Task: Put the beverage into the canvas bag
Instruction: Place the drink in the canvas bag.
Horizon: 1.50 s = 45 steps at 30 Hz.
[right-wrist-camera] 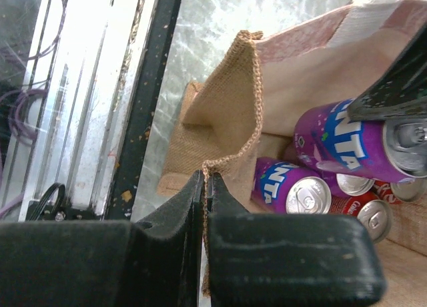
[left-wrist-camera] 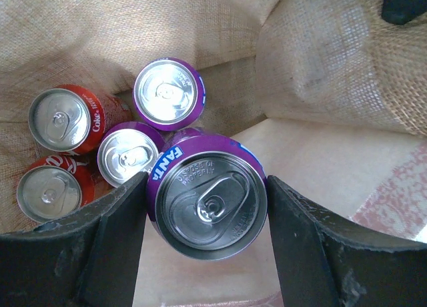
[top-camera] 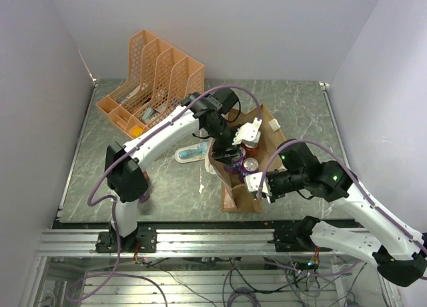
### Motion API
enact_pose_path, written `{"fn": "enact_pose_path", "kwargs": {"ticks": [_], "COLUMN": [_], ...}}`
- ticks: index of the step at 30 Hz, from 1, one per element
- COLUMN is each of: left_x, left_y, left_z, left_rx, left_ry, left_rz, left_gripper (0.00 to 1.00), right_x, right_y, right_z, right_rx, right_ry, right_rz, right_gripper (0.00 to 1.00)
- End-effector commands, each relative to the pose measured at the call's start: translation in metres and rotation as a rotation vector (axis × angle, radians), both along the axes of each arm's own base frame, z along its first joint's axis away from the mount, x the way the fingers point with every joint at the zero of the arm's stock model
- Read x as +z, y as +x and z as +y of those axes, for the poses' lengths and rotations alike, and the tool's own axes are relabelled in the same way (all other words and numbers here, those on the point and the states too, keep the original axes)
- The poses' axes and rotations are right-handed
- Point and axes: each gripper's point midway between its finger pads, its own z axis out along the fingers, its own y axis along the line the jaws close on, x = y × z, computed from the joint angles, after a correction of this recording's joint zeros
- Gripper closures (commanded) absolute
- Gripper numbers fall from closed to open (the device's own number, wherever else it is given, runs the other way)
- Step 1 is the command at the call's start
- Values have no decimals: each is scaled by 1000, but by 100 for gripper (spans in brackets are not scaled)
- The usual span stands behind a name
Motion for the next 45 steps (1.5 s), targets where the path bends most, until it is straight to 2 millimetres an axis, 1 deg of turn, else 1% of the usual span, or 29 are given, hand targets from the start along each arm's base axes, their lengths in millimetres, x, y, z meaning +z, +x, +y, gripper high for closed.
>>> {"fn": "enact_pose_path", "kwargs": {"ticks": [1,8,15,21,25,29,35,40,45], "left_x": [21,10,-3,-14,-19,-30,-43,-51,-56], "left_y": [0,-9,-16,-19,-20,-18,-7,4,20], "left_z": [-14,-17,-18,-19,-25,-28,-30,-32,-35], "left_rx": [-58,-95,-131,-128,-104,-79,-33,11,65], "left_ry": [-80,-58,-28,-19,-36,-37,-31,-26,-13], "left_rz": [-50,-35,-28,-3,-11,-21,-62,-104,-151], "left_gripper": [93,93,93,93,93,93,93,93,93], "right_x": [11,23,33,30,27,22,18,15,14], "right_y": [7,16,19,16,16,15,13,12,13], "right_z": [5,10,9,6,5,3,-1,-5,-5], "right_rx": [-35,-87,-117,-121,-116,-120,-128,-139,-145], "right_ry": [47,91,123,113,107,95,82,71,69], "right_rz": [-33,-57,-79,-74,-74,-68,-64,-62,-61], "right_gripper": [100,100,100,100,100,100,100,100,100]}}
